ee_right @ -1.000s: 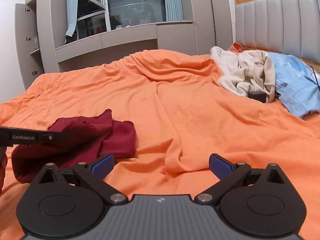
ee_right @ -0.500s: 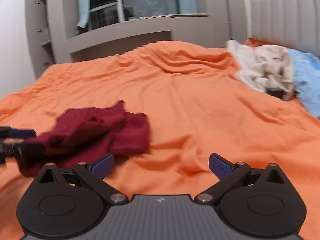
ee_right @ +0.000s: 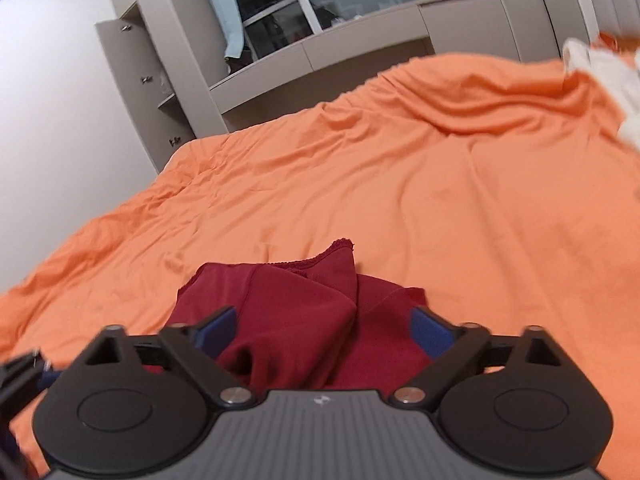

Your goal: Fold small clothes

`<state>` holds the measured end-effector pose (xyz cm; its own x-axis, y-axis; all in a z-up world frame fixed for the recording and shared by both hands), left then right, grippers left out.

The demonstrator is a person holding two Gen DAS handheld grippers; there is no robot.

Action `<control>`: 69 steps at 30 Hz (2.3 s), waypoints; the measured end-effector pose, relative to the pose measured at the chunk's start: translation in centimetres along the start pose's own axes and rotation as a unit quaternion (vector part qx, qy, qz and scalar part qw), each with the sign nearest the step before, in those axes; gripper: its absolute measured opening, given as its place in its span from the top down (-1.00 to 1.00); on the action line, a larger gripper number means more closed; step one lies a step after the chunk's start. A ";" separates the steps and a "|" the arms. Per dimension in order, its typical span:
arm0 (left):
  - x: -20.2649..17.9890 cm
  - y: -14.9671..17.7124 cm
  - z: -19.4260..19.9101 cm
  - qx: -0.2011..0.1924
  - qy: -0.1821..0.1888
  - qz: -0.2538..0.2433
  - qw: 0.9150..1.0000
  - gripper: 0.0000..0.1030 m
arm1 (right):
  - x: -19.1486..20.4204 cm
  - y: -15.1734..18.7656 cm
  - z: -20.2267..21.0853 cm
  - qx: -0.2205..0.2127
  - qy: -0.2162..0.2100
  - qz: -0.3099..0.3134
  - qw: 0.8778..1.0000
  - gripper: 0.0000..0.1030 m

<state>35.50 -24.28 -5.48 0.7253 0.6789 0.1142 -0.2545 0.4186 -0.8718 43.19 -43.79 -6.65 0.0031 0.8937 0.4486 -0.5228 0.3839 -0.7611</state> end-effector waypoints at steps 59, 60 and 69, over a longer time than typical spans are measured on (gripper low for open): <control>-2.1 -1.9 -1.3 -0.014 0.086 0.074 0.993 -0.53 | -3.0 0.8 2.9 -0.025 0.084 0.017 0.996 -0.50; -1.4 -2.1 -1.0 -0.019 0.081 0.088 0.993 -0.65 | -2.7 0.8 3.0 -0.028 0.087 0.024 0.996 -0.61; 7.3 -2.0 0.1 -0.019 -0.048 0.173 0.984 -0.99 | -1.2 2.3 3.7 -0.029 0.140 0.100 0.985 -0.86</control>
<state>41.29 -20.08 -2.88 0.5355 0.8313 -0.1488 -0.4501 0.1319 -0.8832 38.87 -44.87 -7.19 0.1432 0.9788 0.1463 -0.4877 0.1984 -0.8501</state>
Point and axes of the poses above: each gripper's, at about its wrist camera, not at the fingertips, and z roughly against the way its jaws point, x to its left, y to its underside, the point moved 8 cm from there along -z, roughly the way its jaws point, and after that the axes turned 3 degrees about -z, right-handed, at the moved point
